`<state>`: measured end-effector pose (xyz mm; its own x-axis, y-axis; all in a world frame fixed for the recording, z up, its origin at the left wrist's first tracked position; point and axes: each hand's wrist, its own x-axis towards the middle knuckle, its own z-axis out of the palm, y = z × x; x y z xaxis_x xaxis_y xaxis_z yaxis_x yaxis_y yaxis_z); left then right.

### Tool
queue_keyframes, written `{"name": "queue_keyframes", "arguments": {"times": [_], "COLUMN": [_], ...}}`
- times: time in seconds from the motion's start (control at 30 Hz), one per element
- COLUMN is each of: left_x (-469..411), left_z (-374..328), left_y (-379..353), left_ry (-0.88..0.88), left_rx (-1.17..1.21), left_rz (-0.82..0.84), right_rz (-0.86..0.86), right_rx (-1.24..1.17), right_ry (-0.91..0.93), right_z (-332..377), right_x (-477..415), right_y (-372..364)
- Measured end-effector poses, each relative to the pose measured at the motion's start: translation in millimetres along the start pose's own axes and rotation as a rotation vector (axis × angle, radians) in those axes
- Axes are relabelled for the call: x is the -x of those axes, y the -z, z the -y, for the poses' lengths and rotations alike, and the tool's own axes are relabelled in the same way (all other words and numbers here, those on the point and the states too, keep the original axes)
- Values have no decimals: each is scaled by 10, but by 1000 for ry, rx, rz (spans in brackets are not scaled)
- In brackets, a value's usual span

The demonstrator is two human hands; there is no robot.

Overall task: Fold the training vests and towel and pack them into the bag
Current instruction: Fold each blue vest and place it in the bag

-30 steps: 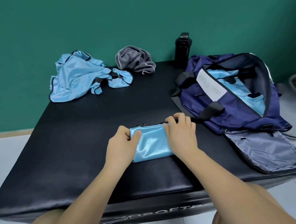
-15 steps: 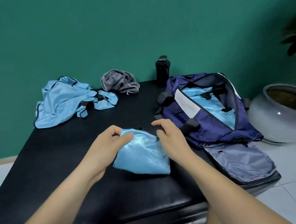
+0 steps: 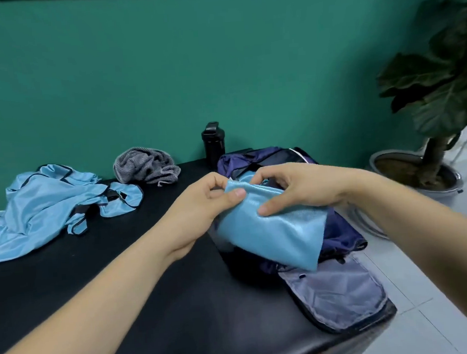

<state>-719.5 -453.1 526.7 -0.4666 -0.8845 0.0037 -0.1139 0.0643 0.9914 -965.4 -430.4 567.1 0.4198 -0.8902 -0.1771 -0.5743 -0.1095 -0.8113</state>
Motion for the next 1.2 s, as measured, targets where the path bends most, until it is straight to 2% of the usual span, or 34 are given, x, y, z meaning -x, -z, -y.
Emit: {"name": "queue_keyframes", "arguments": {"times": [0.1,0.2,0.27,0.37,0.5,0.63,0.7,0.77,0.87,0.97,1.03,1.13,1.2], "left_x": [-346,-615,-717,-815,-878,-908,-910,-916,-957,-1063,-1152,-1326,-1456], "left_z": [86,231,321,449,545,576,608,622,600,529,485,486,500], "left_y": [-118,-133,-147,-169,-188,-131,-97,-102,-202,-355,-450,-597,-699], "left_ry": [-31,-98,-105,-12,-16,-69,-78,-81,-172,-301,-316,-242,-219], "left_rx": [-30,-408,-679,-888,-1044,-1082,-1123,-1165,-1219,-1192,-1156,-1211,-1258], "left_rz": [-65,-195,-171,-39,17,38,41,24,-52,-114,-83,20,79], "right_rz": [-85,-141,-149,-110,50,265,317,330,203,39,-47,-261,-395], "right_rx": [271,527,705,871,853,525,550,690,917,973,980,976,1074], "right_ry": [-24,-81,-130,-181,-291,-399,-431,-442,-357,-196,-138,-91,-81], "right_z": [-56,-161,-237,-270,-268,-349,-386,-428,-569,-743,-837,-888,-966], "right_x": [-97,-368,-602,-919,-1265,-1502,-1595,-1692,-1777,-1731,-1662,-1463,-1303], "right_y": [396,711,829,865,823,826,848,846,702,491,480,665,803]}}
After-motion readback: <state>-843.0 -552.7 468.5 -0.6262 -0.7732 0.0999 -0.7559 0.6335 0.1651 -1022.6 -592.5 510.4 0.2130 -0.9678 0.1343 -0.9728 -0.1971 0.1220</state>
